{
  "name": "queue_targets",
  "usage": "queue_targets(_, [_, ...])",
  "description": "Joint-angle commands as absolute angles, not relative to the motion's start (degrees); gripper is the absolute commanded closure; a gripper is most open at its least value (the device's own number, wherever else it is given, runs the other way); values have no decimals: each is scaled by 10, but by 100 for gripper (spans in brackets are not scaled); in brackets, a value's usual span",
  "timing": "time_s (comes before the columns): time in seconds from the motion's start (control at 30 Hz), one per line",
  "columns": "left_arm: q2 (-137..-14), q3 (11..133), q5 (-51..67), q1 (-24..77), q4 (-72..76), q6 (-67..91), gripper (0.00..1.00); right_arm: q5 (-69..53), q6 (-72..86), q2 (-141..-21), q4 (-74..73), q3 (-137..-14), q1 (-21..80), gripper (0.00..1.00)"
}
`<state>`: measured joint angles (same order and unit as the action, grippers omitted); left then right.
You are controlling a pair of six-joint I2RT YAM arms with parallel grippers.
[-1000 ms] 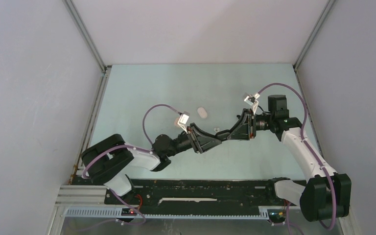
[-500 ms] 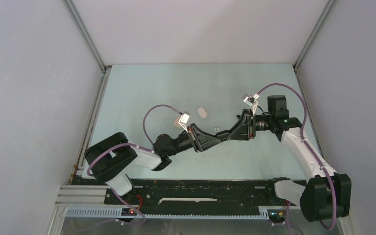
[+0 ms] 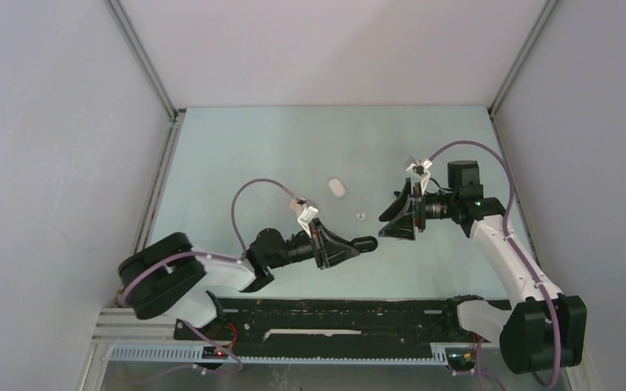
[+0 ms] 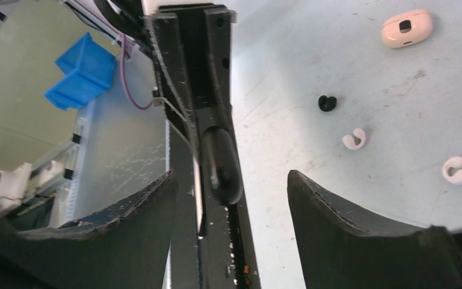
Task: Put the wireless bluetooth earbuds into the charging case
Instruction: Pick up the charging case at the center of the board.
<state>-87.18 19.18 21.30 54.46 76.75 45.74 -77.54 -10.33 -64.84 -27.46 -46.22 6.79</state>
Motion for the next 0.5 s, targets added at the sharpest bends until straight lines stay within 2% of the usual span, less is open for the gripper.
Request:
queue_targets(0.0, [-744, 207, 188, 586, 525, 215, 100, -726, -204, -615, -322, -463, 90, 31])
queue_targets(0.07, [-704, 229, 140, 625, 393, 98, 97, -666, -260, -604, -348, -464, 127, 34])
queue_targets(0.13, [-689, 235, 117, 644, 340, 39, 97, -602, -306, -597, -370, -463, 168, 38])
queue_targets(0.47, [-690, 209, 101, 650, 381, 7, 100, -575, -398, -604, -431, -471, 230, 62])
